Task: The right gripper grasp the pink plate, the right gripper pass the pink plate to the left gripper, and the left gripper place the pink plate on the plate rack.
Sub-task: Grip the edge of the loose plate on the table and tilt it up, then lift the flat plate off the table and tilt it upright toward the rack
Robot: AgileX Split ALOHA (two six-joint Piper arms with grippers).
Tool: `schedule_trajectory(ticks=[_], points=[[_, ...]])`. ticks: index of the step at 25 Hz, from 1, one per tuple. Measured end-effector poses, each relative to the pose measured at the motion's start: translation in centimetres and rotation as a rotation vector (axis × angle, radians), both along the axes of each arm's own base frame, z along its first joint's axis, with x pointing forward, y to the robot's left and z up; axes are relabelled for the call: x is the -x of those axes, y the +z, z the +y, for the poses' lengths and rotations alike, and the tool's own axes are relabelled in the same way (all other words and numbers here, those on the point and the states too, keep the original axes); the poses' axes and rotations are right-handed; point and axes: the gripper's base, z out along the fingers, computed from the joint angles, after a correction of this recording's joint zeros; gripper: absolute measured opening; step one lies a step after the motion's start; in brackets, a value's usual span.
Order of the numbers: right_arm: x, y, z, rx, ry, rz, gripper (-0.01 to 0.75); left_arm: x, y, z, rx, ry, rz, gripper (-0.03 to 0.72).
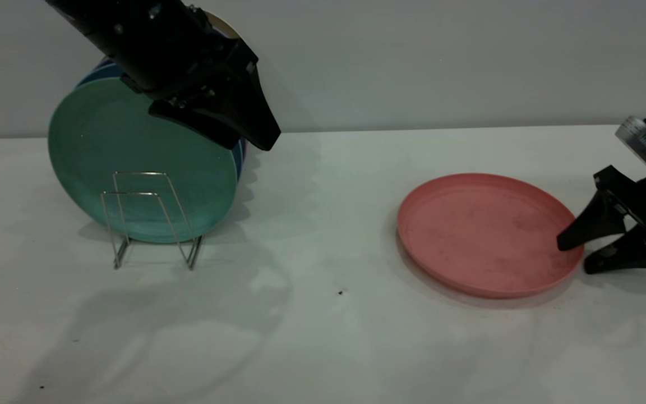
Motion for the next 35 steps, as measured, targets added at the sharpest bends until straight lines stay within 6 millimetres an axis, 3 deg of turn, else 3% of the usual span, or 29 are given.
schedule_trajectory(ticks=[4,7,10,13,15,26,35], points=[[-0.3,-0.5,0.3,-0.040,-0.009,-0.010,0.468,0.0,0.0,0.0,0.005,0.010,0.006,0.520],[-0.5,-0.5,0.7,-0.037,-0.004,-0.032,0.402,0.0,0.0,0.0,0.006,0.012,0.006,0.520],[-0.8,-0.7,1.3,-0.008,0.004,-0.051,0.276,-0.1,0.0,0.0,0.007,0.017,-0.001,0.520],[-0.9,-1.0,1.9,0.006,0.017,-0.068,0.078,-0.1,0.1,-0.1,0.019,0.030,0.003,0.520],[-1.0,-1.0,2.3,0.012,0.044,-0.101,0.029,-0.1,0.2,-0.2,0.042,0.047,0.011,0.520],[-0.8,1.2,7.0,-0.190,0.301,-0.277,0.017,-0.5,0.5,-0.5,0.102,0.111,0.000,0.520],[-1.0,6.0,10.1,-0.232,0.439,-0.409,0.017,-0.8,0.2,-1.0,0.121,0.140,-0.011,0.520]])
